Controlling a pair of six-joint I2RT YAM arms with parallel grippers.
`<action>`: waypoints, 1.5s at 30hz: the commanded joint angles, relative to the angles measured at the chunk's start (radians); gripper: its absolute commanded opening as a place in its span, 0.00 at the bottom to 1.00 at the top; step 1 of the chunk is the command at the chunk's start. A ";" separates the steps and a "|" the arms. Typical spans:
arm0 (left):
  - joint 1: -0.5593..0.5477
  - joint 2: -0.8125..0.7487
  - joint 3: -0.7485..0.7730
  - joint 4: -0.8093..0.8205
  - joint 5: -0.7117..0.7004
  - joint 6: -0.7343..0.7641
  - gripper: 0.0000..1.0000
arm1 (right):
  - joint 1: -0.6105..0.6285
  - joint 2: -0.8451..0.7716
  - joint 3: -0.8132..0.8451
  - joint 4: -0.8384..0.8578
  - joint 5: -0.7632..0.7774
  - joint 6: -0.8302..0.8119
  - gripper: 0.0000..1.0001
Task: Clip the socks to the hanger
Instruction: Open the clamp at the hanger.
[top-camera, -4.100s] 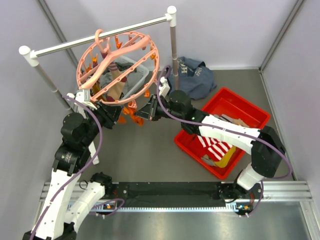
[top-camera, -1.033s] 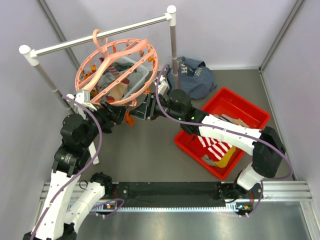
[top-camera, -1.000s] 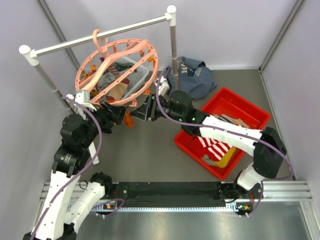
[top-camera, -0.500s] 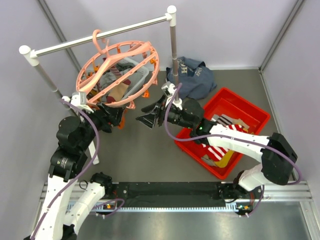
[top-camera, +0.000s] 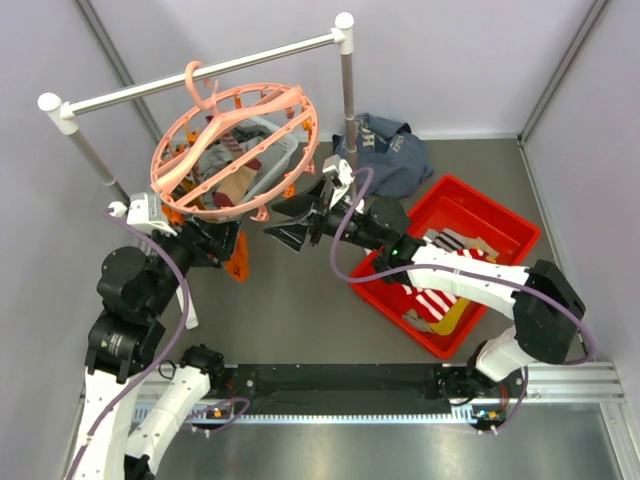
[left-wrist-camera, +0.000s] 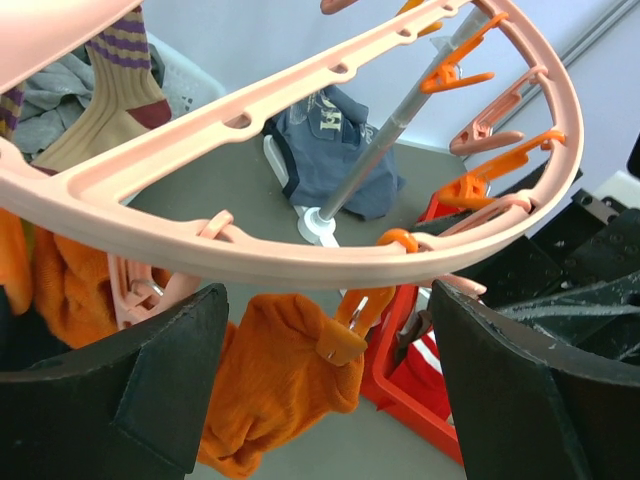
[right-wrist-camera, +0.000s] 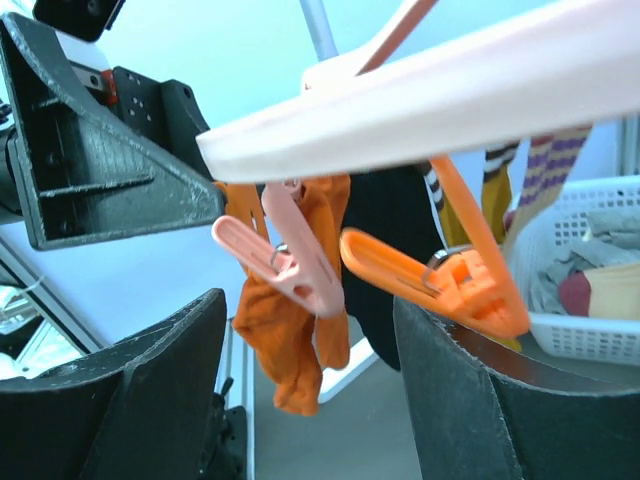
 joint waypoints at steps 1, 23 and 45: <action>0.001 -0.024 0.040 -0.010 0.014 0.026 0.86 | 0.008 0.034 0.076 0.098 -0.046 0.025 0.67; -0.001 -0.057 0.077 -0.002 0.175 -0.062 0.86 | 0.057 0.030 0.058 0.107 -0.014 0.033 0.22; -0.001 -0.067 0.123 -0.211 -0.038 -0.019 0.79 | 0.436 0.120 0.281 -0.269 0.729 -0.599 0.05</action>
